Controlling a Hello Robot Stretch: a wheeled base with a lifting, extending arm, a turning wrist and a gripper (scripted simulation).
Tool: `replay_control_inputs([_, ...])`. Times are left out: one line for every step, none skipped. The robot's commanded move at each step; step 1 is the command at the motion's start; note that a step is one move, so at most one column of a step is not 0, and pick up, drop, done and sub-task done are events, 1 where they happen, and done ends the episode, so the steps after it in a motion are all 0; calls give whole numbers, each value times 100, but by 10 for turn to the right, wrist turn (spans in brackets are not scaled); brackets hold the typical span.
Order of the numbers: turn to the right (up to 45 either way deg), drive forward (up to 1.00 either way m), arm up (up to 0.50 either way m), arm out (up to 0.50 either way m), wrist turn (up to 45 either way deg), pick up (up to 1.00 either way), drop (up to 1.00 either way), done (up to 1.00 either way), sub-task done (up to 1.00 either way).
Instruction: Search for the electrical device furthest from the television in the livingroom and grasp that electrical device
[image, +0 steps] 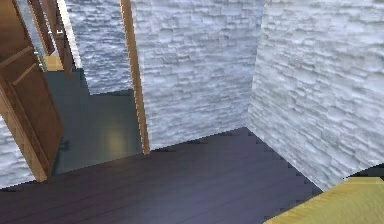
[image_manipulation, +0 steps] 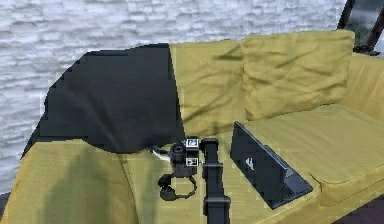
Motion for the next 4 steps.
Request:
replay_control_inputs([0,0,-30,0,0,0,0,0,0])
replay_control_inputs([0,0,0,0,0,100,0,0,0])
replay_control_inputs([0,0,10,0,0,0,0,0,0])
replay_control_inputs([0,0,0,0,0,0,0,100,0])
